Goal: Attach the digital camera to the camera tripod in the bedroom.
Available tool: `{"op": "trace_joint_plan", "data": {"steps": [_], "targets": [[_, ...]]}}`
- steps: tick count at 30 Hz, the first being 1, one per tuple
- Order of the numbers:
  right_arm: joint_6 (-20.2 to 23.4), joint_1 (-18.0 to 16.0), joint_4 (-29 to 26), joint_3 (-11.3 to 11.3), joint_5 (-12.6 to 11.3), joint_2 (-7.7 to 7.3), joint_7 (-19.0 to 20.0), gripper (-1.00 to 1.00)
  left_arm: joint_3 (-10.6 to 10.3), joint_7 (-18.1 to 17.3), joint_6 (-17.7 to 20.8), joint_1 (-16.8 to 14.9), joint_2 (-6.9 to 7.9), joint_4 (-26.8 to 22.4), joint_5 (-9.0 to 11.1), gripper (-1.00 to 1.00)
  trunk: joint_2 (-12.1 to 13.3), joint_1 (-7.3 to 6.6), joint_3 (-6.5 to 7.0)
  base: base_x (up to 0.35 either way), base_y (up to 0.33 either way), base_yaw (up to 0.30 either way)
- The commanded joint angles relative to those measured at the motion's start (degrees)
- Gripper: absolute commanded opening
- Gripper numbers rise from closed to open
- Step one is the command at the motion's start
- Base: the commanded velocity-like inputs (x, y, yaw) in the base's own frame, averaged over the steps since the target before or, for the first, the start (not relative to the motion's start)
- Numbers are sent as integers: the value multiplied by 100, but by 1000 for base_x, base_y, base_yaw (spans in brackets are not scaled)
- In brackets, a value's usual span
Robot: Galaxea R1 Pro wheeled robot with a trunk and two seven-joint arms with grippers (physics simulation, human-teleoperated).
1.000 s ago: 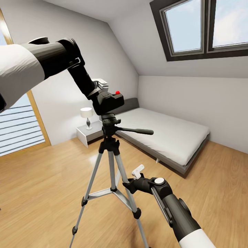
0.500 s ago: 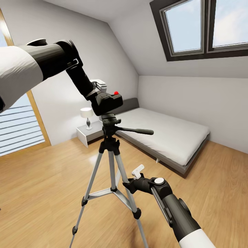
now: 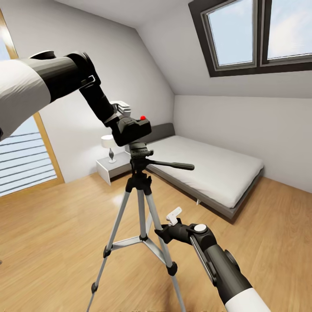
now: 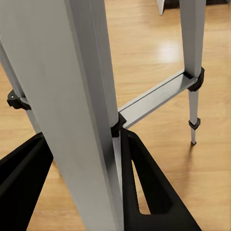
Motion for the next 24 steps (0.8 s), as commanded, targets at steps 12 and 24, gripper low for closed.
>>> {"op": "trace_joint_plan", "data": {"steps": [12, 24], "targets": [[-12, -12, 133, -9, 372, 3, 35, -100, -8, -29, -3, -203, 107, -13, 69, -100, -4, -1, -9, -121, 0, 0], [-13, -36, 274, -9, 372, 15, 28, -100, 18, -63, -4, -472, 180, -230, 120, -100, -4, -1, -9, -12, 0, 0]]}}
